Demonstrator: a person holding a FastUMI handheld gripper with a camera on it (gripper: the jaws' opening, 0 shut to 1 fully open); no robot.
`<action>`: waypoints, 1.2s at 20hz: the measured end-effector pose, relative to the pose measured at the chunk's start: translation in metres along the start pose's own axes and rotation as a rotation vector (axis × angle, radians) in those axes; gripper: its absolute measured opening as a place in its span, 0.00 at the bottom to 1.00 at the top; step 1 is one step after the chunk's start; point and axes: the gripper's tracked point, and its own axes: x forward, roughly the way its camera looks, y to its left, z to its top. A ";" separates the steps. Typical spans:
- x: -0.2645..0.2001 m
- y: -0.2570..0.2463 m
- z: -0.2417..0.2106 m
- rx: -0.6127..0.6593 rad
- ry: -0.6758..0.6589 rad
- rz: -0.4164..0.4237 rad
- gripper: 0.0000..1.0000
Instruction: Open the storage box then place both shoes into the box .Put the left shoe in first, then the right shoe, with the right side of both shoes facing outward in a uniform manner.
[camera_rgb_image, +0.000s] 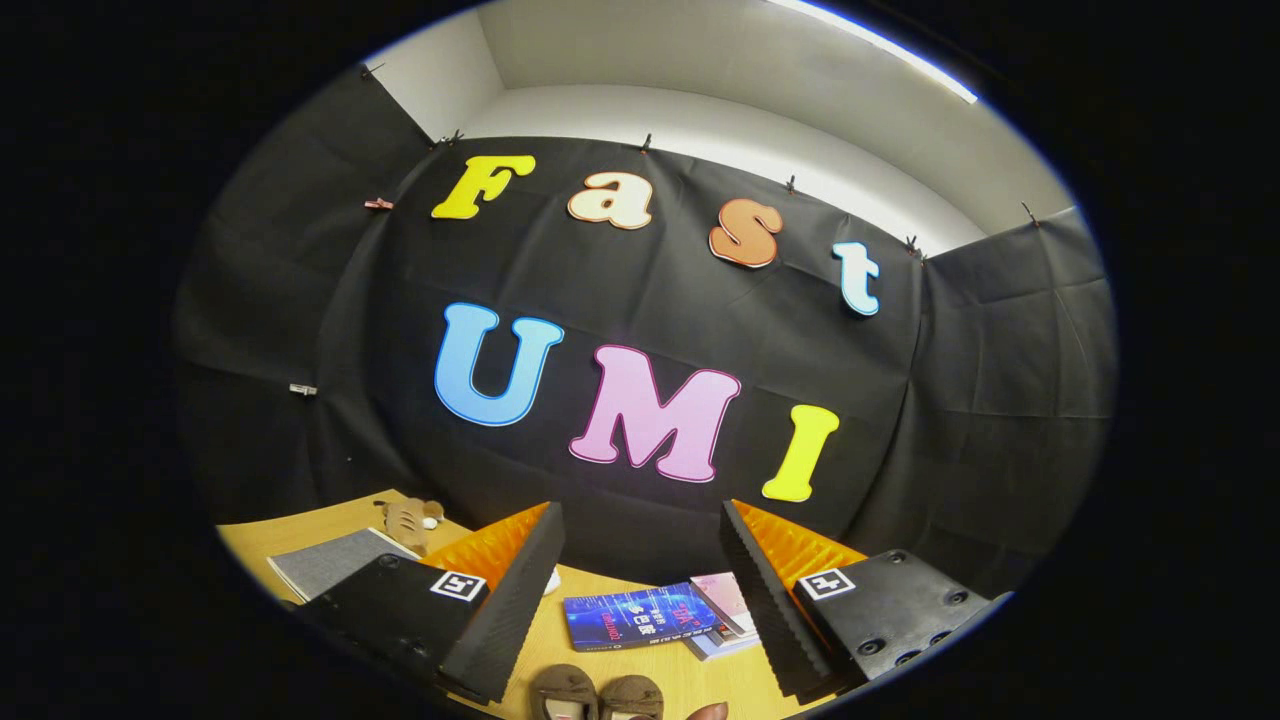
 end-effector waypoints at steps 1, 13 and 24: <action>0.000 0.001 0.001 -0.002 -0.001 0.001 0.97; 0.006 0.033 0.001 0.015 0.032 0.111 0.97; 0.009 0.128 -0.026 0.431 0.195 0.493 0.98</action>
